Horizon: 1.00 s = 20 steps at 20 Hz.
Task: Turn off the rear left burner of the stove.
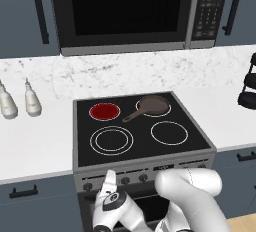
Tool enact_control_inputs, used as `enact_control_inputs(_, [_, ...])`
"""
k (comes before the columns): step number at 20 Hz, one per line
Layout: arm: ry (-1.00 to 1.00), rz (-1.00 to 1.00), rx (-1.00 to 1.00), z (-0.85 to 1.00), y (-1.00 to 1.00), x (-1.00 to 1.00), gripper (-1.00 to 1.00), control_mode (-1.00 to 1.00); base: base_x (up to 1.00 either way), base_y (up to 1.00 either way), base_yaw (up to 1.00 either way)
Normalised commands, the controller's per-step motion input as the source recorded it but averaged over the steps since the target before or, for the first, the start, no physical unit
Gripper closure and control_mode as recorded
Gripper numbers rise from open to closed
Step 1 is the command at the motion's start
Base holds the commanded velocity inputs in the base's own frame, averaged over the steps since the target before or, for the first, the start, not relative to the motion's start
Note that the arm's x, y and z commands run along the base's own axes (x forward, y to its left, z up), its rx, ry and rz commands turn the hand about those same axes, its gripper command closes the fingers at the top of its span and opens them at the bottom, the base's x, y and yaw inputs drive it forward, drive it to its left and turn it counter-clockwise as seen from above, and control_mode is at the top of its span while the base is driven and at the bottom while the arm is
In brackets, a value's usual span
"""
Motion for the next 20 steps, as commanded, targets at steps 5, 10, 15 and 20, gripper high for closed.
enact_control_inputs(5, [-0.09, -0.16, 0.63, 0.31, -0.33, 0.00, 1.00, -1.00, 0.00, 0.00, 0.00])
enact_control_inputs(10, [-0.08, -0.17, 0.61, 0.29, -0.33, 0.00, 1.00, -1.00, 0.00, 0.00, 0.00])
enact_control_inputs(15, [-0.07, -0.17, 0.62, 0.25, -0.32, 0.00, 1.00, -1.00, 0.00, 0.00, 0.00])
enact_control_inputs(20, [-0.07, -0.18, 0.60, 0.29, -0.35, 0.00, 1.00, -1.00, 0.00, 0.00, 0.00])
